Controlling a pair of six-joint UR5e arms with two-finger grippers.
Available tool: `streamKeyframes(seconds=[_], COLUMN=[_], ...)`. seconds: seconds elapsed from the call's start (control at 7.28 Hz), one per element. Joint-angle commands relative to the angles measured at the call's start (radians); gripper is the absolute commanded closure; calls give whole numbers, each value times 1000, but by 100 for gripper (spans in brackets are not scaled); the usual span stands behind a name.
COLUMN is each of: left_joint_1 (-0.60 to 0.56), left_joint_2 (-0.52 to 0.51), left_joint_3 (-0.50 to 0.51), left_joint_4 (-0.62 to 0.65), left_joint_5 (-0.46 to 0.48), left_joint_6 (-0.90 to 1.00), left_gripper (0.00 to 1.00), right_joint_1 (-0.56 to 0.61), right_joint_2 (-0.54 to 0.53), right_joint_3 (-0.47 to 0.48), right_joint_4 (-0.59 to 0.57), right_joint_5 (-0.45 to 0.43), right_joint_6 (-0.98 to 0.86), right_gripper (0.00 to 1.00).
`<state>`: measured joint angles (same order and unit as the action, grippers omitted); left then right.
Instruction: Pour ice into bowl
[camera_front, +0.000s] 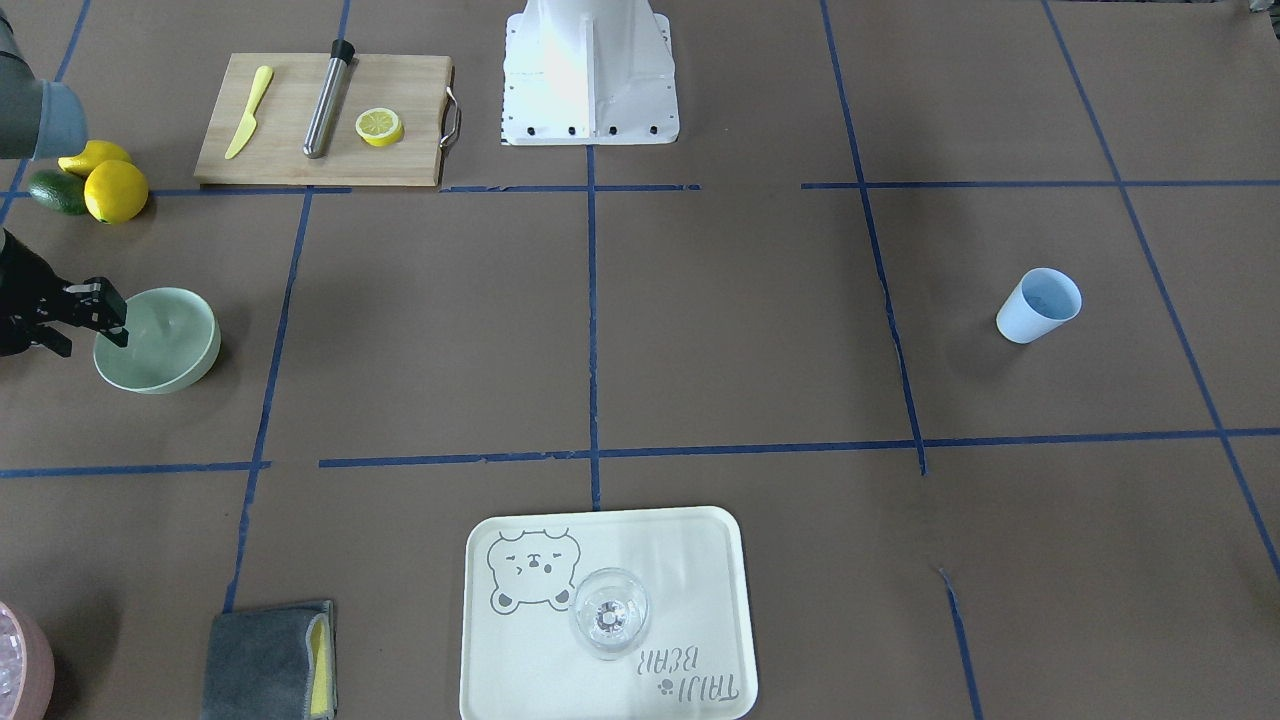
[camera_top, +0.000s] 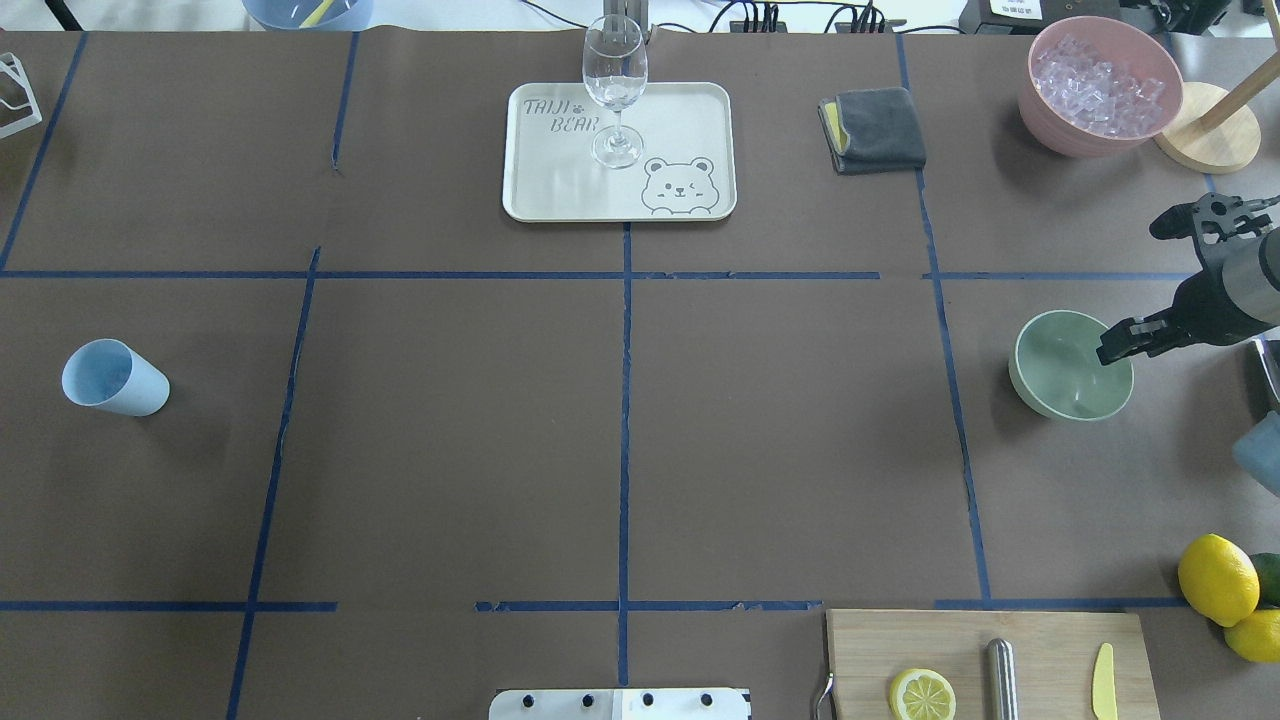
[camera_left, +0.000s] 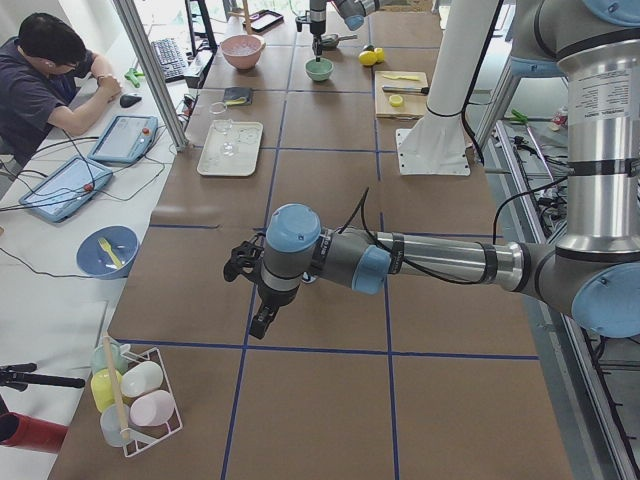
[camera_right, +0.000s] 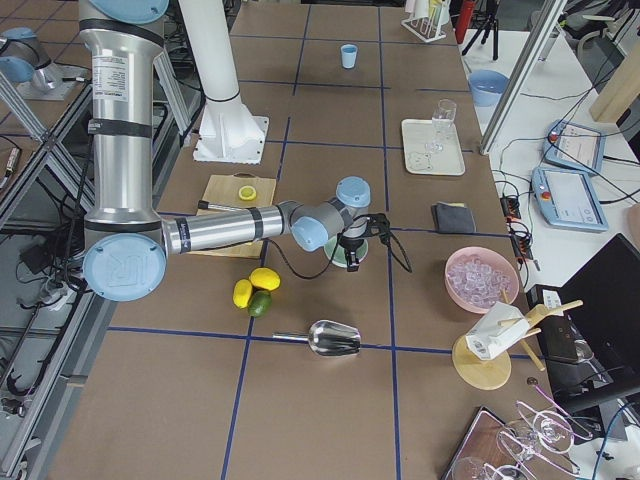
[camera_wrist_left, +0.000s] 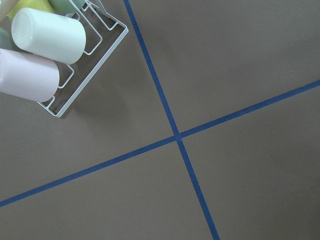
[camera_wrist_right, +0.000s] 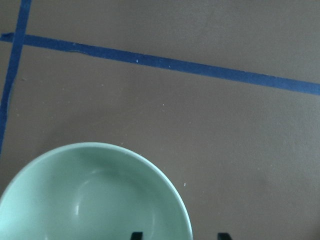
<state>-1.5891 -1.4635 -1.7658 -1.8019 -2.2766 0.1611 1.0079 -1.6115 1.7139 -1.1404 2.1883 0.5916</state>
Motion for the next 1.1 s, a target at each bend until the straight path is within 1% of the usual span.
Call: streamKeyframes(seconds=[0.0,0.27,0.41,0.55,0.82,0.96], left_joint_1=[0,0,0,0,0,0], left_joint_2=[0,0,0,0,0,0], left_joint_3=[0,0,0,0,0,0], left_joint_4=[-1,-1,-1,-1,-1,-1], left_joint_5=[-1,-1,-1,-1,-3,-4], left_joint_6=[0,0,0,0,0,0], left_gripper=[0,0,0,0,0,0], right_joint_1=[-8,-9,-9,-9,-9,-9], right_joint_2=[8,10,16,16,18,24], right_joint_3=[-5,-7,-7,-7,-1,27], right_joint_4=[2,2,2,2,2,1], right_joint_5=[1,1,-1,-1,-11,-2], right_joint_6=[7,7,7,7,4,5], right_gripper=[65,65,81,100,100,100])
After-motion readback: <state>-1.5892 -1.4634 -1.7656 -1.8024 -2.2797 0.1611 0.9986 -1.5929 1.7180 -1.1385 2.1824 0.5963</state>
